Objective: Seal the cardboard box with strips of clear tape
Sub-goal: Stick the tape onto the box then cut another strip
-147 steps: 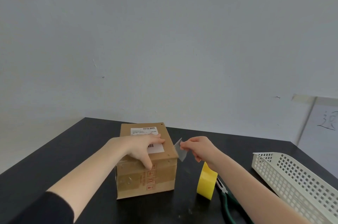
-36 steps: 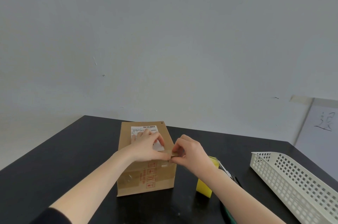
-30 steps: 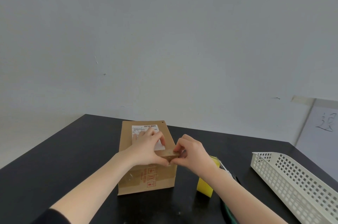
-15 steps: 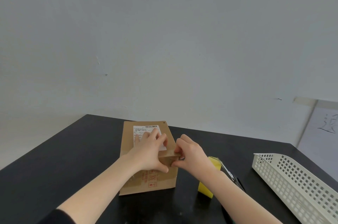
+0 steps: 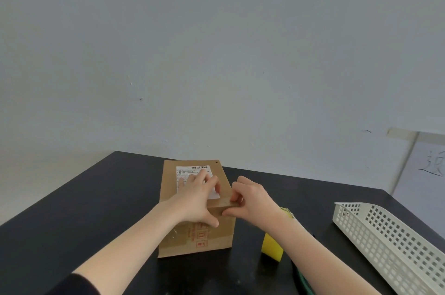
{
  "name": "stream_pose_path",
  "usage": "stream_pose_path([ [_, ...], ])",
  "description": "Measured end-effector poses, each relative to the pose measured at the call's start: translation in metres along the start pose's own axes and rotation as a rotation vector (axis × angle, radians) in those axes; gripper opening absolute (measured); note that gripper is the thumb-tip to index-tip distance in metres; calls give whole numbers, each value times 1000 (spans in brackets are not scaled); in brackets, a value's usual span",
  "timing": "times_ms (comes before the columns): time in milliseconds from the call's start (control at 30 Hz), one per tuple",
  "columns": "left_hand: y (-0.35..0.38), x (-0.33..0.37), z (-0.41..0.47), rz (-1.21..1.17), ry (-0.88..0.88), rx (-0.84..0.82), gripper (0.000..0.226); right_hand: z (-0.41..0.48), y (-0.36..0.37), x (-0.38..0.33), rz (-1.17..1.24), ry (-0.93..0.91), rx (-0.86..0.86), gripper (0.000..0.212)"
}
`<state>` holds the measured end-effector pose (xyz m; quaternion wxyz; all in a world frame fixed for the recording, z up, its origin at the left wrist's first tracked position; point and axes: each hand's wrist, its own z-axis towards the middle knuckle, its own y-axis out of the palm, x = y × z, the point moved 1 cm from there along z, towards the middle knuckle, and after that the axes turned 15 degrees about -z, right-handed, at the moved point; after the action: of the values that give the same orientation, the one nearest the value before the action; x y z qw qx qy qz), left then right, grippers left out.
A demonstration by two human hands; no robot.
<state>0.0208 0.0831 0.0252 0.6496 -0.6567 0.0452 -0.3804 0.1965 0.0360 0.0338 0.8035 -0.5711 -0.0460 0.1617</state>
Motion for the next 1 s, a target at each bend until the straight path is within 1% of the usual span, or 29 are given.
stream_pose_path([
  [200,-1,1,0,3,-2,-6,68,0,-8,-4,21,-16,-33,44],
  [333,0,1,0,17,-18,-3,69,4,-15,4,72,27,-85,26],
  [500,0,1,0,18,-23,-8,68,4,-14,4,64,4,-95,28],
  [667,0,2,0,25,-31,-15,69,5,-20,9,45,-10,-152,22],
  [800,0,2,0,15,-25,-6,68,3,-14,7,37,4,-99,29],
  [867,0,2,0,14,-28,-11,68,0,-13,8,38,10,-90,22],
  [900,0,2,-1,15,-30,-11,69,-2,-14,9,53,17,-100,18],
  [1000,-1,3,0,31,-38,-23,70,-11,-23,14,191,85,-134,25],
])
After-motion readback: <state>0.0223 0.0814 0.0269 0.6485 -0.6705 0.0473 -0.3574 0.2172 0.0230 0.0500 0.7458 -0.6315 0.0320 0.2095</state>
